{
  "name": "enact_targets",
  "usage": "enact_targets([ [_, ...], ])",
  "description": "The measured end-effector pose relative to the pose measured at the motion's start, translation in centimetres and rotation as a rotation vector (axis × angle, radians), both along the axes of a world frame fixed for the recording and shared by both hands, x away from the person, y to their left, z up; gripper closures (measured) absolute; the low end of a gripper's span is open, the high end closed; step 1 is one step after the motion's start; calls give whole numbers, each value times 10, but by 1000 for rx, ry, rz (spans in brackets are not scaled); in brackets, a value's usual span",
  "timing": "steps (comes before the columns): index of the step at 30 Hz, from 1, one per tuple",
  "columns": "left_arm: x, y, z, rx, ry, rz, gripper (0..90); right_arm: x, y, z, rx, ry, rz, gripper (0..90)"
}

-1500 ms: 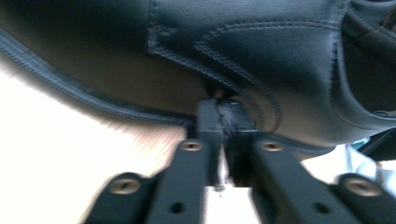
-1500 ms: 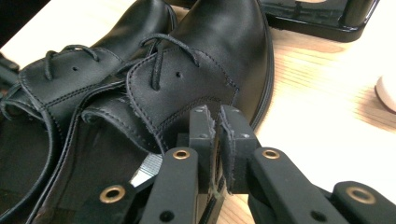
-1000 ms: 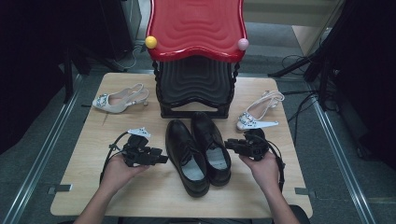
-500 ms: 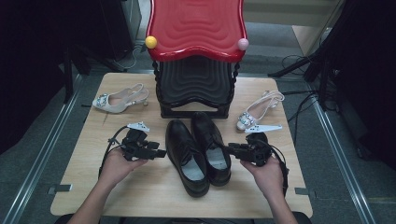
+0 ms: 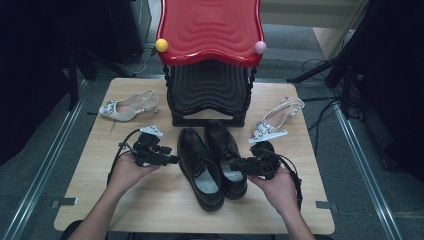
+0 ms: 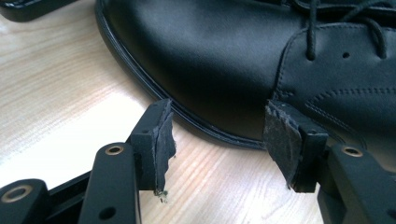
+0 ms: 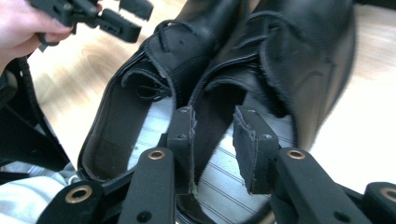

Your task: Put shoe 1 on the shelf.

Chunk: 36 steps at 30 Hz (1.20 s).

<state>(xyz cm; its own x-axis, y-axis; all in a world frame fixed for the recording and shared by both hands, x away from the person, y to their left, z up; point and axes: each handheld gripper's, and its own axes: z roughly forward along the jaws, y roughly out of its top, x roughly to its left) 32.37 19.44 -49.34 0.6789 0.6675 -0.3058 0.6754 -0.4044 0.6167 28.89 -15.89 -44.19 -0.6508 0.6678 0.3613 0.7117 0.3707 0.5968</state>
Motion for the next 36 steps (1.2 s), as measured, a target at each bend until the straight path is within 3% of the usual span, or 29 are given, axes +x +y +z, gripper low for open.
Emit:
enact_targets([
  [3,3,1,1,4,-3,-1,430,0,7,-2,-12,12,15,694],
  [8,7,2,-1,-31,-10,12,432,0,17,-5,-25,28,26,681],
  [11,10,0,1,5,-8,3,431,2,23,-7,-42,40,31,667],
  [14,11,-1,2,0,-17,-2,432,3,29,-9,-52,57,42,658],
  [26,13,7,5,-22,-18,17,431,18,59,-27,-170,142,68,619],
  [29,15,8,2,-7,-14,20,430,23,64,-31,-187,160,70,604],
  [36,15,9,2,-8,-18,31,430,25,74,-36,-252,134,51,647],
])
